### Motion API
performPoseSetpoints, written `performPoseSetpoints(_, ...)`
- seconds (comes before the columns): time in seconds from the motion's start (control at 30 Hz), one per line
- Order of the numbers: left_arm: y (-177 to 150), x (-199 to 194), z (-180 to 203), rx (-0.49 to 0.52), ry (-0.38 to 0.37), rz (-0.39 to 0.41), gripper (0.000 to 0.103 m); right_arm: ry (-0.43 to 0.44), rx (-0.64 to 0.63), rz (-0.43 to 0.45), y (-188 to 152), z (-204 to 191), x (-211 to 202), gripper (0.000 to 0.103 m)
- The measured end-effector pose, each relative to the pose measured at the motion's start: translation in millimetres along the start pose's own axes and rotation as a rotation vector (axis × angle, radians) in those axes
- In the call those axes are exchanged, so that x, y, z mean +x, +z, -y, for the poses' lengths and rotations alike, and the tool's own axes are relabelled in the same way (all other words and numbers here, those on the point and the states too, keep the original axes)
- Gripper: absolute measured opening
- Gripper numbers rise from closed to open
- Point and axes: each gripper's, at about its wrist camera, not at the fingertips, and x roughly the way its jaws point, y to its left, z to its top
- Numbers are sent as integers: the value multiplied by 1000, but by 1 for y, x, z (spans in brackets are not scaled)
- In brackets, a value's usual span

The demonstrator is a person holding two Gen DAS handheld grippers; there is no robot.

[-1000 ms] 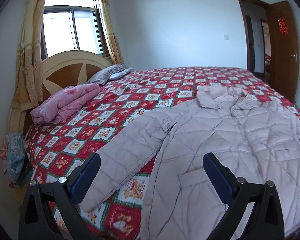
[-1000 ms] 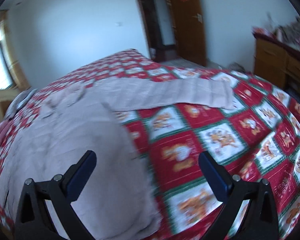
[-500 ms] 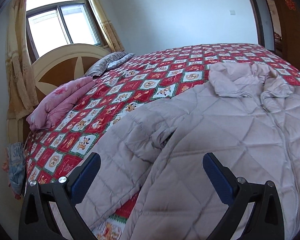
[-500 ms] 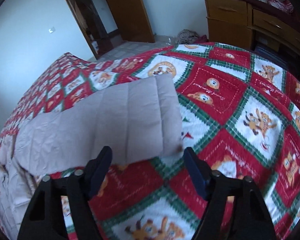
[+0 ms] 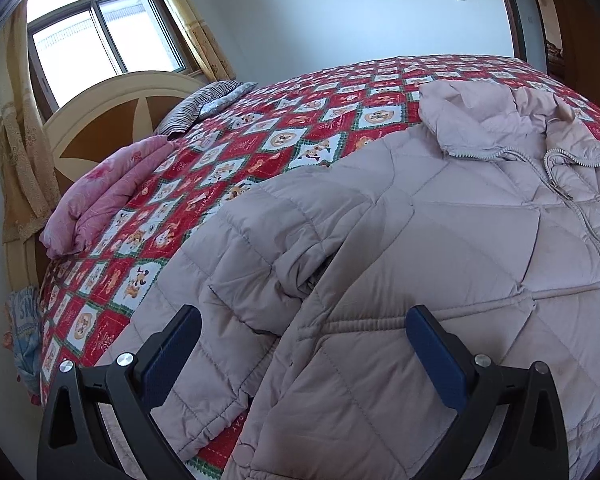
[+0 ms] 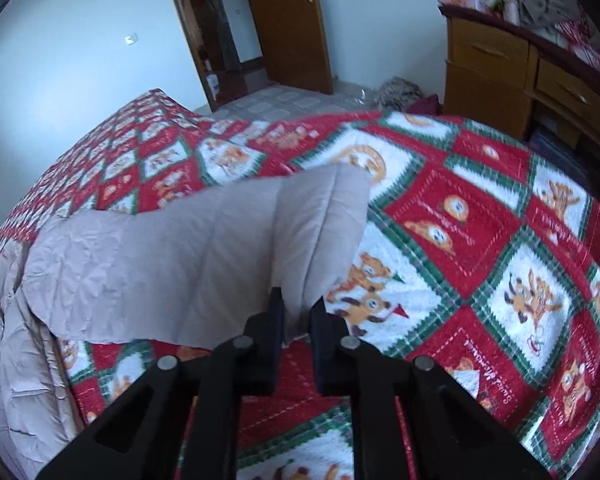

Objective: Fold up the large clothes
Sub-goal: 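Lay the held sleeve across the jacket body and open the right gripper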

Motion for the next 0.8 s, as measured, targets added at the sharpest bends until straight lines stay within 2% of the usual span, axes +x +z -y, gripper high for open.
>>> performPoseSetpoints(0.17, 8, 2, -9, -22, 5, -4, 102, 31, -126, 110, 13, -47, -39, 13)
performPoseSetpoints(0.33, 19, 5, -21, -57, 16, 1, 102, 105, -290, 190, 13, -115, -70, 13)
performPoseSetpoints(0.63, 17, 11, -31, -73, 10, -17, 102, 271, -589, 217, -36, -245, -88, 12)
performPoseSetpoints(0.8, 15, 11, -36, -79, 8, -17, 102, 342, -710, 224, -71, -295, -97, 12)
